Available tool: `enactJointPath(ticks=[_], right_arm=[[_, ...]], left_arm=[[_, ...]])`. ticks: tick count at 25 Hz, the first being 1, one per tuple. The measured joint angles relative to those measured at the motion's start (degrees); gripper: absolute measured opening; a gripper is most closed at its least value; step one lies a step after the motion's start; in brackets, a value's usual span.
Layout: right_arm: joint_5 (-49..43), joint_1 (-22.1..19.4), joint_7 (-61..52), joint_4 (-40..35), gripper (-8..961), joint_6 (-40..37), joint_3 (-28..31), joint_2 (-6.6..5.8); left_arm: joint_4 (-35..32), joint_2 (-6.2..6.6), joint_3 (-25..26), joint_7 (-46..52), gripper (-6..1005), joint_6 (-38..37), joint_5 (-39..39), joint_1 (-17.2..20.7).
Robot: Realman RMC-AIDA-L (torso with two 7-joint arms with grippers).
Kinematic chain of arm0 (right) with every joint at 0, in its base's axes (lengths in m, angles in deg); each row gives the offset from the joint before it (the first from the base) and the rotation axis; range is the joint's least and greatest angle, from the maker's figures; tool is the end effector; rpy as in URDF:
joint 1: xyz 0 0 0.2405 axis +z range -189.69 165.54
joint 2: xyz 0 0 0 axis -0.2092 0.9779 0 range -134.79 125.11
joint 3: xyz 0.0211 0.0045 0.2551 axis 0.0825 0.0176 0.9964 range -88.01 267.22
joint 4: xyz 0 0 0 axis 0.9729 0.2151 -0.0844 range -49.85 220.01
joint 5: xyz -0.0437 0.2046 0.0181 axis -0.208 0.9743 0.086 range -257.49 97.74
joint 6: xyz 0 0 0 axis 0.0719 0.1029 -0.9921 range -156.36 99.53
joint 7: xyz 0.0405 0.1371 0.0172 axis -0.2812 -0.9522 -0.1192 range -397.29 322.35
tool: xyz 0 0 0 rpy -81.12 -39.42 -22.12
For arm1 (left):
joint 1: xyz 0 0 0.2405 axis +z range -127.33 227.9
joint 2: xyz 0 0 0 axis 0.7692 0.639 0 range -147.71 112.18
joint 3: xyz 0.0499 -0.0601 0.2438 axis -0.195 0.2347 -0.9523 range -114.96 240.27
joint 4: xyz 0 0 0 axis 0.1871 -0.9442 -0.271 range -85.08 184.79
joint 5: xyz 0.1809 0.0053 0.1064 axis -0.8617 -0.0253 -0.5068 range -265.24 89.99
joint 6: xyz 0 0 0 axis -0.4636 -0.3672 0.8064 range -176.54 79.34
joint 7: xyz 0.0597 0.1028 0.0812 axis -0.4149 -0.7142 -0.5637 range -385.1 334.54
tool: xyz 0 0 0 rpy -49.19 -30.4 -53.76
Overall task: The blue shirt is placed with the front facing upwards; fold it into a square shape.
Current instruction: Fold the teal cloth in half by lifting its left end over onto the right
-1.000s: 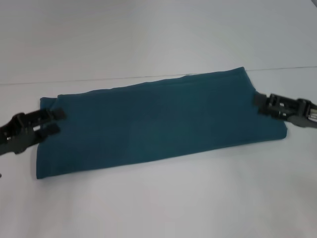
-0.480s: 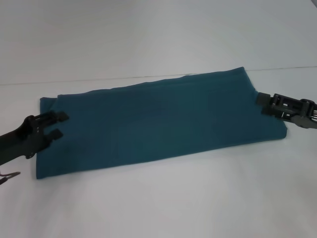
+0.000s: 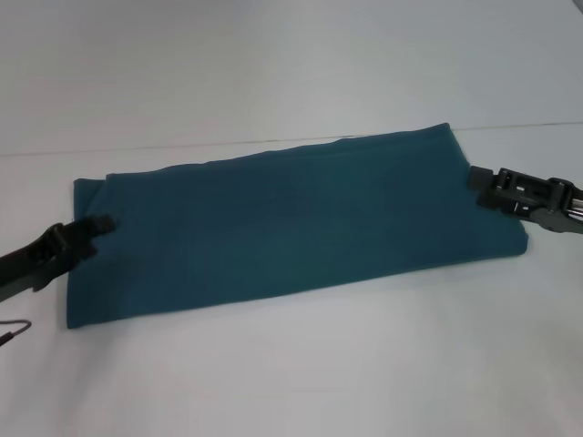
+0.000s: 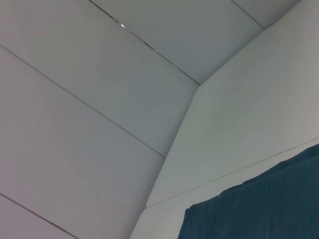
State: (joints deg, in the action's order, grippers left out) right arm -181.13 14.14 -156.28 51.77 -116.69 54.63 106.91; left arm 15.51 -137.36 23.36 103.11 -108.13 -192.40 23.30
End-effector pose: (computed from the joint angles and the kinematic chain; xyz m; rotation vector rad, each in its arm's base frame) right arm 0.2993 0.3365 0.0701 -2.1662 1.5795 1.1109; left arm -0.3248 0.3644 0.0137 -1.7127 -1.8017 -0.9157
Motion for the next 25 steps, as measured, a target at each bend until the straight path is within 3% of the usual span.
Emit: enactJointPath(ticks=[18, 25], right_arm=[[0.01, 0.08, -0.31, 0.00, 910, 0.97, -0.03, 0.22], [0.00, 0.06, -0.36, 0.00, 908, 1.01, 0.00, 0.22]], left_arm=[[3.09, 0.26, -0.75, 0.93, 612, 3.65, -6.21, -0.50], [-2.33, 0.38, 2.28, 2.40, 612, 0.94, -5.90, -0.33]])
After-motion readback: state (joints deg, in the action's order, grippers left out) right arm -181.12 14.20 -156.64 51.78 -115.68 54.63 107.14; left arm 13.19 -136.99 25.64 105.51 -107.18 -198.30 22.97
